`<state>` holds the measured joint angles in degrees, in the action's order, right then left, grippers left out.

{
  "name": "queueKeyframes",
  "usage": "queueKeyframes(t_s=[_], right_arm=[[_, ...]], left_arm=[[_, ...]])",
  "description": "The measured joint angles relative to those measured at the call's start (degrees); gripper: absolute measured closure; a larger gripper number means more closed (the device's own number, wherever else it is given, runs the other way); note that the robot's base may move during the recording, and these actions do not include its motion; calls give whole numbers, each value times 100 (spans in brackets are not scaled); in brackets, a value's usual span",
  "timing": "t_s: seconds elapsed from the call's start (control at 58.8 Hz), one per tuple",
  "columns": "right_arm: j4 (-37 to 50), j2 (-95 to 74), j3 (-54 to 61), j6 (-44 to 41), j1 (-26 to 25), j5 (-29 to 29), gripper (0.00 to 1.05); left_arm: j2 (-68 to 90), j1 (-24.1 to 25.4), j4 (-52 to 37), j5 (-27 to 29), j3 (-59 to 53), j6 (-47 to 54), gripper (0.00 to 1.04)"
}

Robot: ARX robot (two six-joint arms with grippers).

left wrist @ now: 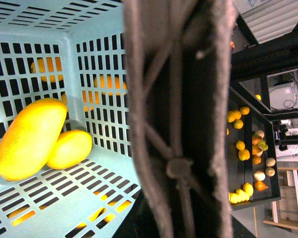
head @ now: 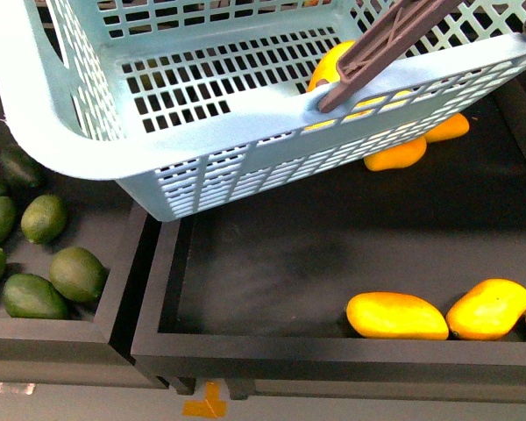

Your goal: Pick lemon and mango into basket

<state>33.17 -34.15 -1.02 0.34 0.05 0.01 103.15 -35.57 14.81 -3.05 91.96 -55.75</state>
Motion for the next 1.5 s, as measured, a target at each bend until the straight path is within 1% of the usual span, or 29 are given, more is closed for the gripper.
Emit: queueKeyframes(t_s=[0.544,1.003,1.105,1.139,1.326,1.36,1.394,1.496], right_arm=[[-1532,1633,0,0,0,0,103],[-2280,2380,0,0,0,0,103],[-3134,3042,0,2,0,7,103],[-3246,3220,0,0,0,9,103],[-3307,3368,0,0,0,9,103],[-3307,3373,0,-9,0,11,101],[-3307,3375,0,-9,0,9,94],[-3309,3377,0,-7,0,9,78]], left_arm=[[0,0,0,2,0,0,100],[0,0,0,4,0,0,100],[0,0,0,-2,0,0,100],[0,0,0,-2,0,0,100],[0,0,0,2,0,2,100],[0,0,0,0,0,0,100],[0,2,0,0,0,-7,100],[0,0,0,7,0,2,100]])
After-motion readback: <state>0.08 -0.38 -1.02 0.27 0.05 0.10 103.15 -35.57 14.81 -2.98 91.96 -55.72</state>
